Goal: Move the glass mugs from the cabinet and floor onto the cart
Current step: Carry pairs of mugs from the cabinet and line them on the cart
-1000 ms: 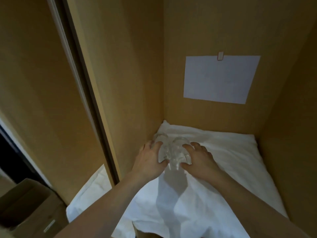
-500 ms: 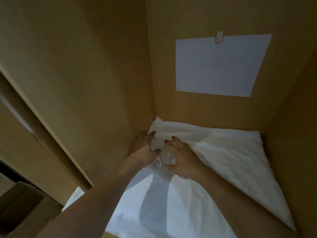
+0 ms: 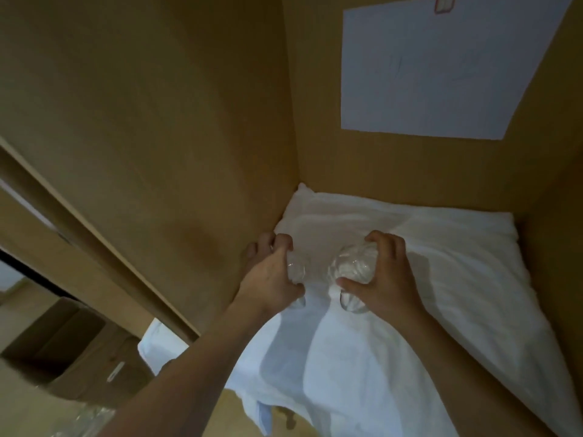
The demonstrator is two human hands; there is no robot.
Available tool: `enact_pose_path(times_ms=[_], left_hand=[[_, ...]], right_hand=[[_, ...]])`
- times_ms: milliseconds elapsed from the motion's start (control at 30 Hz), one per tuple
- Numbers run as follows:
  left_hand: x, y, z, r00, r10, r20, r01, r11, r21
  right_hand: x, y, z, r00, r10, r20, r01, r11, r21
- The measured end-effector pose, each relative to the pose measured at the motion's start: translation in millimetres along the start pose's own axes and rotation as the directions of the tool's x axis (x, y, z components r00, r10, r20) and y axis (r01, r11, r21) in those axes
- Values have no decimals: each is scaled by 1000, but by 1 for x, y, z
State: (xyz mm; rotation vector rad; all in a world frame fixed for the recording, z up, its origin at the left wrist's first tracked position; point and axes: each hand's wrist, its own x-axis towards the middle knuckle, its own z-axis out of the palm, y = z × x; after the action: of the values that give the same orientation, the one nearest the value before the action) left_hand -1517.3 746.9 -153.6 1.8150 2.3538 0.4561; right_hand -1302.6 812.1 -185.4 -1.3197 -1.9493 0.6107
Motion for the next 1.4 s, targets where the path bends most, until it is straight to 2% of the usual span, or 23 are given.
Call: enact_pose_path(times_ms=[167,300,400,533,633,733,800,900,1000,1100,1200,1400], left_hand=[[-23,-3,9,996,-72,-52,70,997,-35],[-40,-4,19,979,-121,-167,130,990,48],[-38,-8,20,971,-174,-163,203,962,182],[-31,-20,22,976,-214,-47,219,957,190],[-29,-20,30,981,-193,-35,194,931,308],[-23,-18,32,980,-181,-76,197,909,368],[-15,-18,32,988,-147,-57,157,924,348],[-7,-10,35,997,-76,-14,77,969,233],[0,-5,40,999,-31,-14,33,980,199],[7,-12,42,996,-80,40,75,990,117],[8,-19,41,995,-91,34,89,995,46],[9,-22,40,998,-66,16,66,998,22]], right_hand=[[-29,10,-3,956,229,-183,-211,971,115],[-58,23,0,907,389,-162,-380,921,86],[-64,24,-2,920,360,-159,-369,929,-35],[-50,7,-2,971,236,-37,-236,925,-297],[-35,-10,4,959,258,116,-169,851,-498],[-27,-23,10,952,288,106,-161,762,-628],[-24,-26,13,953,289,85,-157,718,-678],[-16,-26,17,959,278,63,-148,673,-724],[-7,-23,18,949,308,61,-172,673,-719],[-2,-18,15,942,332,59,-202,694,-691],[-5,-14,14,943,331,38,-223,712,-665],[-10,-9,16,951,309,-4,-245,747,-618]])
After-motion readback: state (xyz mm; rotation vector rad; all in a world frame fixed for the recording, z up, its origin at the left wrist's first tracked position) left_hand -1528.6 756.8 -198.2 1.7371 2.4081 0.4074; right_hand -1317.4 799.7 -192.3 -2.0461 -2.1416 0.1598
